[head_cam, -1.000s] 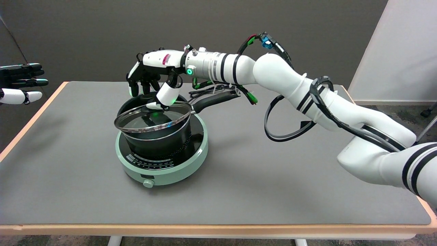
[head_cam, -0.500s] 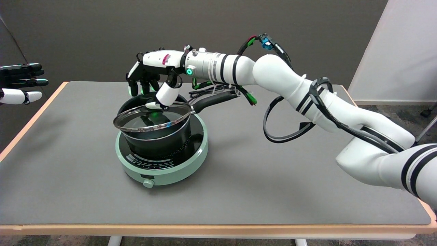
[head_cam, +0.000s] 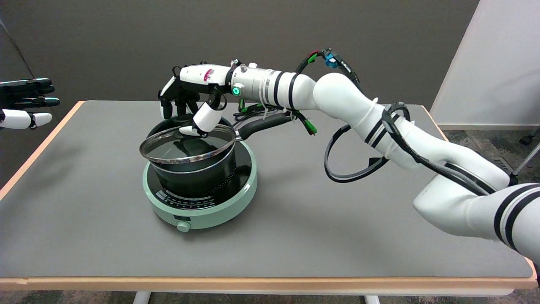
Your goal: Place the pot lid onto the soup pot.
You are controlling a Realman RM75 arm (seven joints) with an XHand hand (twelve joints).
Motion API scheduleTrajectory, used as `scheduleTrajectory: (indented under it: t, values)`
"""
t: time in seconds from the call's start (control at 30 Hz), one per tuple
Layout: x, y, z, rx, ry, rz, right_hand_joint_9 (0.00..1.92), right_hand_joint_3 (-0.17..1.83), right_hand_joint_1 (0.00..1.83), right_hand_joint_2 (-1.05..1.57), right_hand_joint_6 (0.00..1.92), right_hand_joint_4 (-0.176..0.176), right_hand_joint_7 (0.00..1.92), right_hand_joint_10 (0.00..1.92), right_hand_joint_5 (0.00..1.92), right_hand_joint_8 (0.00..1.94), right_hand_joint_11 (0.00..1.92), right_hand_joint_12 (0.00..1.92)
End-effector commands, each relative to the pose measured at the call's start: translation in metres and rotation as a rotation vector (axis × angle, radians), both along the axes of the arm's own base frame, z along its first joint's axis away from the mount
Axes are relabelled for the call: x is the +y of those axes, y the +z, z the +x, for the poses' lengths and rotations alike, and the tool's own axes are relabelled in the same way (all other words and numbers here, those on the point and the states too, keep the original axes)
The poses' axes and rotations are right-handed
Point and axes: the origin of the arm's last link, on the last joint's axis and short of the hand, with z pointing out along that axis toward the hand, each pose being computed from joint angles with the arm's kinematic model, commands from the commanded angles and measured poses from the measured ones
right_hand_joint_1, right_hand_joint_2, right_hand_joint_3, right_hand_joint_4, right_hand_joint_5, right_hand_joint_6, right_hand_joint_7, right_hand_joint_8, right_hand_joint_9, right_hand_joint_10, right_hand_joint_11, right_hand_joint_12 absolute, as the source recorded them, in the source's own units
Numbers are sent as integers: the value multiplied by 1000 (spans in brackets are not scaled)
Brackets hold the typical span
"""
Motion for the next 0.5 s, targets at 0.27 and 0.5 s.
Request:
scheduleTrajectory:
  t: [0.27,0.5]
  values:
    - [-1,11,-19,-73,-46,-54,834,929,1040,652,685,144,947,1281,746,587,395,1835]
    - [-1,10,-20,-63,-38,-58,835,929,1038,653,680,141,948,1275,745,586,392,1836]
